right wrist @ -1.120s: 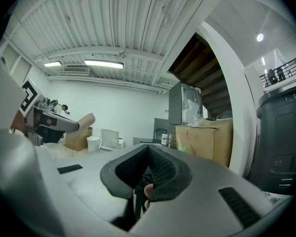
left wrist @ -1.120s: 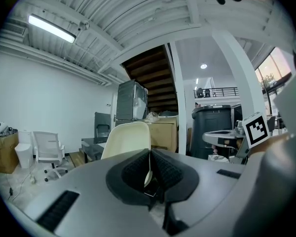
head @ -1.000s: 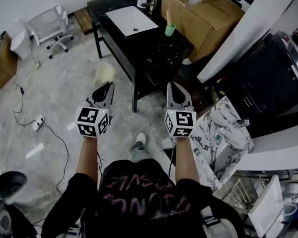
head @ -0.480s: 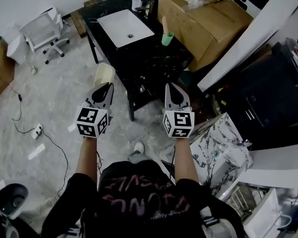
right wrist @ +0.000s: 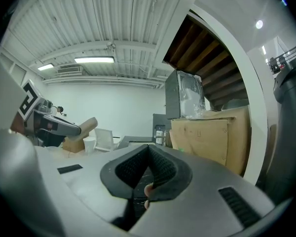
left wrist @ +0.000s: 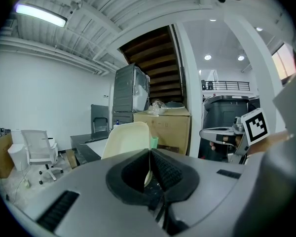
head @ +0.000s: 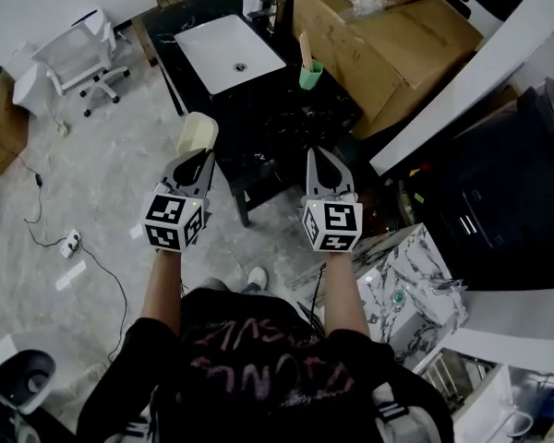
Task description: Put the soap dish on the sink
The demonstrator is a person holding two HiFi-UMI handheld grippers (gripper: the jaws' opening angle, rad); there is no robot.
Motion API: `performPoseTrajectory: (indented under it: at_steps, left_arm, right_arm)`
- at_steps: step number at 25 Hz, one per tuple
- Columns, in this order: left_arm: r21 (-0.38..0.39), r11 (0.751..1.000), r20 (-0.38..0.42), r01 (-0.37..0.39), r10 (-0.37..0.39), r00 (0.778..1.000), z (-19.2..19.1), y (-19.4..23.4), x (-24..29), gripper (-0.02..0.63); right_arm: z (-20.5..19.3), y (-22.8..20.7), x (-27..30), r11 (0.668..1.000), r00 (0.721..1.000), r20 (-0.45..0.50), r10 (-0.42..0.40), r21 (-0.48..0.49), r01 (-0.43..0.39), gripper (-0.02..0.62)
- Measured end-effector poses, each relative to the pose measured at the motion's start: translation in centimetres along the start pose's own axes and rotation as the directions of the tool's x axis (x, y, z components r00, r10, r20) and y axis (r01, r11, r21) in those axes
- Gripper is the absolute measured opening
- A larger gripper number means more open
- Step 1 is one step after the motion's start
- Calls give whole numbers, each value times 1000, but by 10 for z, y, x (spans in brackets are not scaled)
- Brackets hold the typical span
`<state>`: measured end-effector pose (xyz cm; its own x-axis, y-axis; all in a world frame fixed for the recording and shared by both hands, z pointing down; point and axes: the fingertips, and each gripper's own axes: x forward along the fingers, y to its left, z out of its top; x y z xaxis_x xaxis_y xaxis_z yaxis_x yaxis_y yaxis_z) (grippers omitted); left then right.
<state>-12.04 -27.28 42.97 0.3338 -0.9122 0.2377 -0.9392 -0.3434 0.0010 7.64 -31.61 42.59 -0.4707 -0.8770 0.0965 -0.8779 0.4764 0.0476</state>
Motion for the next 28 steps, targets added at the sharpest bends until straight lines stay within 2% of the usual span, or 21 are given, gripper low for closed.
performPoseTrajectory:
  at_steps: [13,28]
  left_arm:
    - [22,999,21,34,-35,999,18,12,38,25]
    - [42,990,28,133,-135,990,41,69,137,25]
  right_arm:
    - [9,-19,29,999,999,25,-37,3,37,14]
    - [26,-50,119,990,989,46,-144,7,144,14]
